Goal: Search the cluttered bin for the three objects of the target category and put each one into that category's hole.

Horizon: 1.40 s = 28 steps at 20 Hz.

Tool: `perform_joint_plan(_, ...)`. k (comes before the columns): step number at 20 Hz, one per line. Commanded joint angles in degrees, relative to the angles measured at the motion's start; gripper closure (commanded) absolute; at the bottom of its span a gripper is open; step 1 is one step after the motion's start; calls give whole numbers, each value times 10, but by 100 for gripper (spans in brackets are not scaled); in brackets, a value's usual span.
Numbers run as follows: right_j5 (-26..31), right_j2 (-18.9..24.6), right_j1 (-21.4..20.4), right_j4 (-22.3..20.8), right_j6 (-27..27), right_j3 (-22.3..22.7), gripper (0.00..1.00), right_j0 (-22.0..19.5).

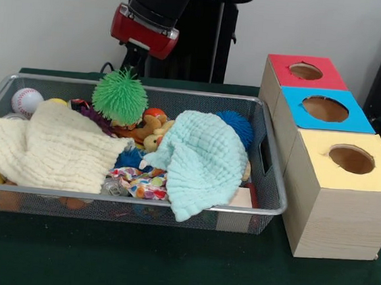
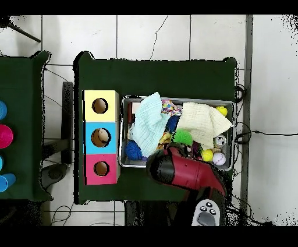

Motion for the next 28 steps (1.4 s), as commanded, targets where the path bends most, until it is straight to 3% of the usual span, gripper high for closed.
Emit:
perform_joint_plan(1, 35, -12, 32, 29, 141, 46, 100, -1)
perform_joint_plan(18, -102, -49, 111, 43, 168, 91, 100, -1)
perform_joint_plan(22, -149, -32, 142, 46, 161, 87, 100, -25)
perform_joint_plan(27, -193, -8, 151, 34, 140, 78, 100, -52)
perform_joint_plan(28, -209, 9, 146, 25, 133, 84, 0, -69)
